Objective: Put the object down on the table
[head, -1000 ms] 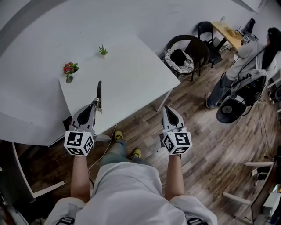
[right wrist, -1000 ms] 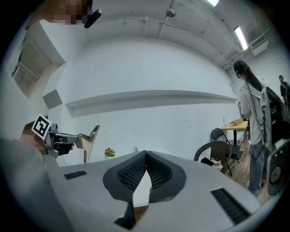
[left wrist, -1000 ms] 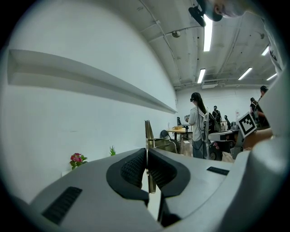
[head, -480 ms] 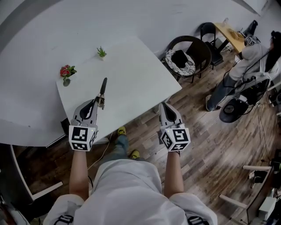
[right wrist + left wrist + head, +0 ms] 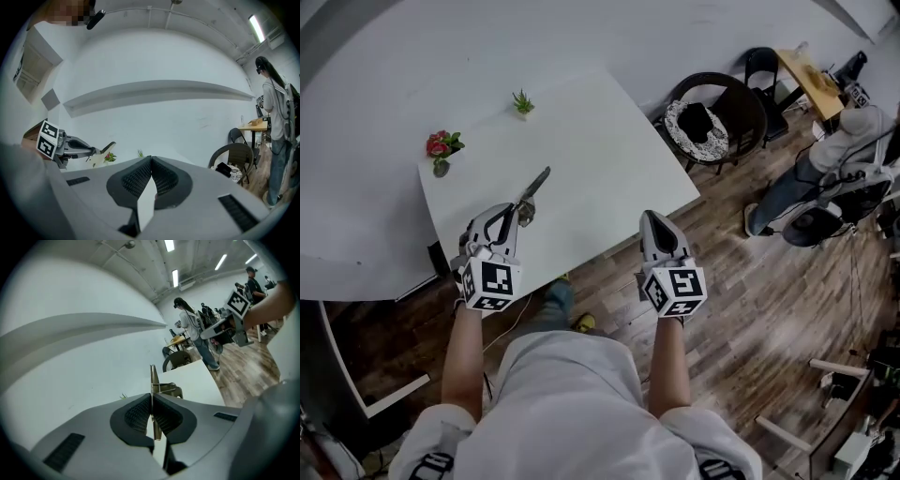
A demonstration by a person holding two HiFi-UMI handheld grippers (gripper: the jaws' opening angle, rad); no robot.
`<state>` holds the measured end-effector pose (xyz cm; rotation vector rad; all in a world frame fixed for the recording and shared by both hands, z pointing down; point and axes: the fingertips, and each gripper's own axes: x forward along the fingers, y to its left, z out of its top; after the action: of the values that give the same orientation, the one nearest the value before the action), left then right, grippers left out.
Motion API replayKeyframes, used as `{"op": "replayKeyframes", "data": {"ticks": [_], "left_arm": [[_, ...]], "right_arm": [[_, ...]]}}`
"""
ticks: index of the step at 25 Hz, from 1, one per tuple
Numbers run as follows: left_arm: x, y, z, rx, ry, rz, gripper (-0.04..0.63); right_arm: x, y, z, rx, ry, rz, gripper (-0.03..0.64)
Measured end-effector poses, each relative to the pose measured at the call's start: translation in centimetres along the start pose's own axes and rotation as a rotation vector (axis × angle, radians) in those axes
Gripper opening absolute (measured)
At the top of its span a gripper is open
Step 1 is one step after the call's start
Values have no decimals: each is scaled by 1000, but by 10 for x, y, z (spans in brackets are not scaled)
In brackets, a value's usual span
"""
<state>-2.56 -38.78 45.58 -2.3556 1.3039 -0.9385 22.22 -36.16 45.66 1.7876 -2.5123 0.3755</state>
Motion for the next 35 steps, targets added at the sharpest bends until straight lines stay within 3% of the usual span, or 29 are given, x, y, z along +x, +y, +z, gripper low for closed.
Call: {"op": "replayKeyframes", "data": {"ticks": [6,13,24,35], "left_arm": [[29,-4,-22,187,83,-28,23],[60,-13,-54,273,174,-101,23],[98,-27,-99,324,273,-200,23],[129,-36,-135,325,357,-274,23]], "right_arm": [[24,1,-8,1,27,11,9],[45,10,-22,3,64,38,9],[73,8,-38,15,111,50,9],[105,8,-51,16,155,61,9]]}}
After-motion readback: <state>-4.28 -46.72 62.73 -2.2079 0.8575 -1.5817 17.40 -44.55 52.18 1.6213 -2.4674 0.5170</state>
